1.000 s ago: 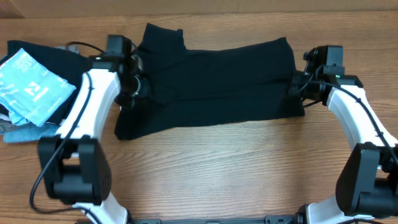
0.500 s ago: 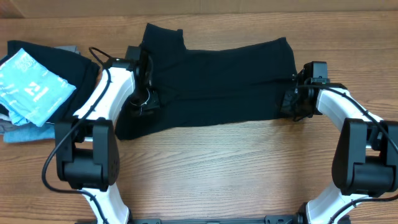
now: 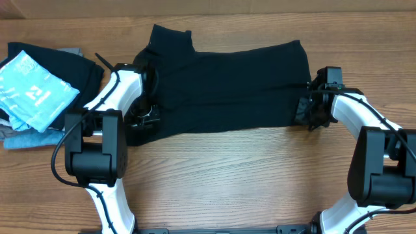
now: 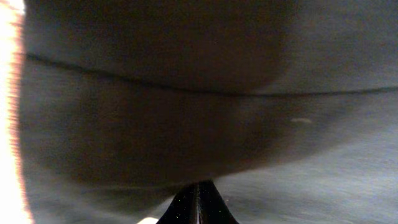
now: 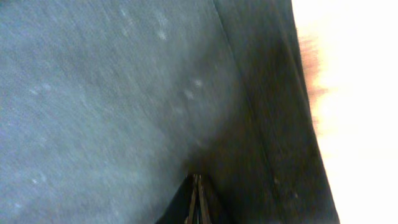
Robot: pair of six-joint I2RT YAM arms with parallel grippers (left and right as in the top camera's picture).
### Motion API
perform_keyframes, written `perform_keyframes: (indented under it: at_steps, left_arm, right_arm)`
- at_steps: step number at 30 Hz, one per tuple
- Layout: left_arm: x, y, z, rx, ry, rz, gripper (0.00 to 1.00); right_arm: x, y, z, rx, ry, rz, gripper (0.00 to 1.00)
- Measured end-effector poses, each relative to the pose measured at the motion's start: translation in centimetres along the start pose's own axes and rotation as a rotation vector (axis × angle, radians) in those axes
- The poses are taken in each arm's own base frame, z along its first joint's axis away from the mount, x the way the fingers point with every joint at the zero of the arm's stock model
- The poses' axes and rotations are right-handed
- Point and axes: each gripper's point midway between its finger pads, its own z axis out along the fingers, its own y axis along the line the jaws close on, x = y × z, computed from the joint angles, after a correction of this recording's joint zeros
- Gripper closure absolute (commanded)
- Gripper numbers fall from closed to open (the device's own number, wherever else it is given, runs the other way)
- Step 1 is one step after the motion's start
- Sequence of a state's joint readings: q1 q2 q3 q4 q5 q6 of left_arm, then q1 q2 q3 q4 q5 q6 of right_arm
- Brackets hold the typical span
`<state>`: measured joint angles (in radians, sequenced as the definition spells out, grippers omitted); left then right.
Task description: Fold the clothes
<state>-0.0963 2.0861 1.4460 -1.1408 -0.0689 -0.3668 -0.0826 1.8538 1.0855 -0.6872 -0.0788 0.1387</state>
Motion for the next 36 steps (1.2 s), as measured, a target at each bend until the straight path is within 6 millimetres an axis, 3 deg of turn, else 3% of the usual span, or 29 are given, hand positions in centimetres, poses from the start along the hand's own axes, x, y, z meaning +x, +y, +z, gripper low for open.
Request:
perform_keyframes:
  at_steps: [8,16,18,20,22,25,31,36]
  left_arm:
    - [0.5,2.7,0.0,-0.136,0.014,0.001,0.96]
    - [1.8,4.7,-0.4,-0.242,0.056,-0.006,0.96]
    - [2.0,5.2,-1.2,-0.273,0.07,-0.02,0.96]
    - [1.0,5.2,-3.3,-0.273,0.043,-0.033,0.96]
    - [-1.0,4.4,-6.0,-0.229,-0.036,-0.049,0.96]
    - [-4.1,1.6,-9.0,-0.071,-0.159,-0.044,0.96]
    - [-3.8,-2.8,-9.2,0.14,-0.13,0.042,0.96]
    - [-3.8,-3.5,-7.4,0.154,-0.08,0.057,0.96]
  right_arm:
    - [4.7,-1.4,-0.9,0.081,0.18,0.142,0.96]
    - [6.3,-1.9,-1.2,0.114,0.241,0.186,0.96]
    - [6.6,-2.1,-1.5,0.126,0.259,0.191,0.96]
    - [7.1,-2.3,-1.7,0.149,0.296,0.193,0.96]
    - [6.5,-2.3,-2.4,0.16,0.309,0.193,0.96]
    - [2.7,-1.3,-3.4,0.123,0.201,0.178,0.96]
    - [-1.3,0.0,-3.0,0.049,0.051,0.102,0.96]
    - [-3.2,0.4,-2.9,0.026,-0.023,0.08,0.96]
